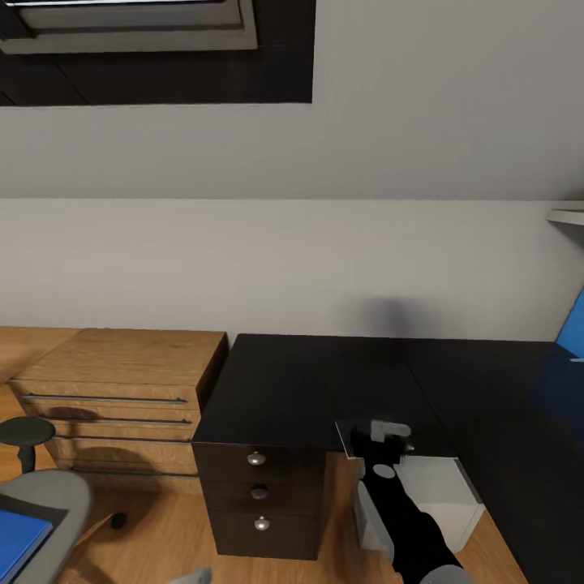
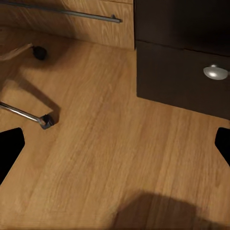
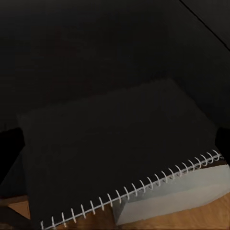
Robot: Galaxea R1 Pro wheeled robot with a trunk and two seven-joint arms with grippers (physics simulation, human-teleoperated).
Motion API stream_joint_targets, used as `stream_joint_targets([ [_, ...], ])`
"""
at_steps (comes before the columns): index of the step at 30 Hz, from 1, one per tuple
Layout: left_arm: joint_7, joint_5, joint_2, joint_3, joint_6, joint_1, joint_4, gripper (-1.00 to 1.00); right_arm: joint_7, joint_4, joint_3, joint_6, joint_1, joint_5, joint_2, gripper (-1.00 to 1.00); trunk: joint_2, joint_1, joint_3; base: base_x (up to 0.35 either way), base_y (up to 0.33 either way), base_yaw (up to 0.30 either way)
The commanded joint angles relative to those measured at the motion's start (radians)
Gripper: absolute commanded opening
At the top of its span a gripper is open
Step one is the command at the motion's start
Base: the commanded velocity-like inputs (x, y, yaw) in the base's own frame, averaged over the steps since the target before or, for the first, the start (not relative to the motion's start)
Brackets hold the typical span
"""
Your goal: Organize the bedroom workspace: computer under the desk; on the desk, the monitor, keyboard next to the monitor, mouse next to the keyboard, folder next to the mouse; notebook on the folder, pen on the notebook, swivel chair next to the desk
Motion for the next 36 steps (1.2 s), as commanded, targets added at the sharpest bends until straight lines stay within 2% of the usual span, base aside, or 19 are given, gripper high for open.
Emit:
stream_joint_targets([
  [1,0.007,0.01,0.002,-0.007,-0.011,-0.001,0.004,1.0,-0.013,0.004,0.004,0.0,0.005,-0.005,0.005,1.0,-0.001,0.0,-0.001,0.0,0.0,0.0],
  [4,0.005,0.01,0.004,-0.007,-0.027,0.001,0.01,1.0,-0.03,-0.013,0.008,-0.008,0.022,-0.005,0.022,1.0,-0.001,0.0,-0.001,0.0,0.0,0.0],
  [11,0.004,0.011,0.004,-0.007,-0.067,0.001,0.014,1.0,-0.039,-0.052,0.017,-0.009,0.059,-0.007,0.031,1.0,-0.001,0.0,-0.001,0.0,0.0,0.025],
  [24,0.004,0.011,0.004,-0.007,-0.139,0.001,0.028,1.0,-0.04,-0.062,0.025,-0.01,0.06,-0.008,0.034,1.0,-0.001,0.0,-0.001,0.0,0.0,0.256],
  [29,0.003,0.011,0.003,-0.007,-0.141,0.001,0.034,1.0,-0.04,-0.059,0.027,-0.011,0.06,-0.008,0.035,1.0,-0.001,0.0,-0.001,0.0,0.0,0.247],
  [33,0.003,0.011,0.003,-0.007,-0.141,0.001,0.035,1.0,-0.042,-0.058,0.065,-0.012,0.06,-0.01,0.035,1.0,-0.001,0.0,-0.001,0.0,0.0,0.06],
  [36,0.003,0.011,0.003,-0.007,-0.142,0.001,0.036,1.0,-0.042,-0.059,0.069,-0.011,0.06,-0.01,0.034,1.0,-0.001,0.0,-0.001,0.0,0.0,0.009],
])
